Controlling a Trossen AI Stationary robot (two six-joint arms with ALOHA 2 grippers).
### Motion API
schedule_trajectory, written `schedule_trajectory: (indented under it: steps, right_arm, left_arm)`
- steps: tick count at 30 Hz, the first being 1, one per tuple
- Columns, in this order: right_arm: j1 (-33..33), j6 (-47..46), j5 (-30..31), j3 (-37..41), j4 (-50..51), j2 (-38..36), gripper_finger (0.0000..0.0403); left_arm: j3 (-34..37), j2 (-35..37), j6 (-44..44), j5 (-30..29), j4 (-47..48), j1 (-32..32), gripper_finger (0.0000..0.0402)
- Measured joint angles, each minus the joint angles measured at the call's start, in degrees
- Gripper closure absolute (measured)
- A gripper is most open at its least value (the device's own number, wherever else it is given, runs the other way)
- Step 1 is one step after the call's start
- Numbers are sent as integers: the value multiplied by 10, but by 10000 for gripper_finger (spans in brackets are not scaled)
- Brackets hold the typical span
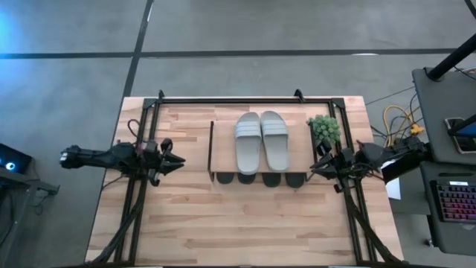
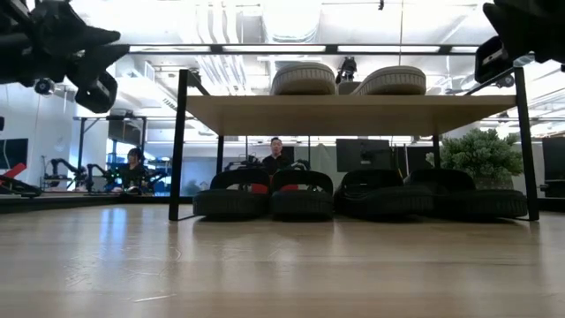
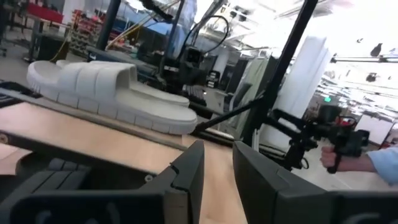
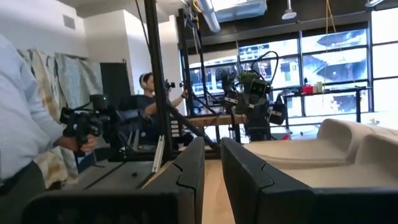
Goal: Pick and place slides into the shelf
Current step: Return to Home Position
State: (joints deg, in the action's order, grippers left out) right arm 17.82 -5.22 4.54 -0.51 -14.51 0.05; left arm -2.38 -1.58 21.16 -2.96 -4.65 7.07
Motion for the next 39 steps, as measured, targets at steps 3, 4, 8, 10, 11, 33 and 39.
schedule_trajectory:
  steps: [3, 4, 8, 10, 11, 33, 39]
  right_arm:
    - [0, 1, 14, 0, 7, 0, 356]
    - [0, -3, 24, 0, 7, 0, 356]
    - [0, 5, 52, 0, 15, 1, 356]
    - [0, 18, 55, 0, 16, 1, 356]
    - [0, 22, 56, 0, 19, 1, 356]
    - [0, -83, 56, 0, 23, 6, 355]
    - [0, -82, 56, 0, 23, 8, 355]
  left_arm:
    - [15, 0, 10, 0, 9, -3, 331]
    - [18, 0, 10, 0, 13, -5, 331]
    - [19, -1, 16, -1, 23, -12, 331]
    - [19, 0, 21, -1, 27, -15, 331]
    - [19, 0, 21, -1, 27, -16, 331]
    - [20, -17, 22, -10, 26, -18, 331]
    - [20, -17, 21, -10, 26, -18, 331]
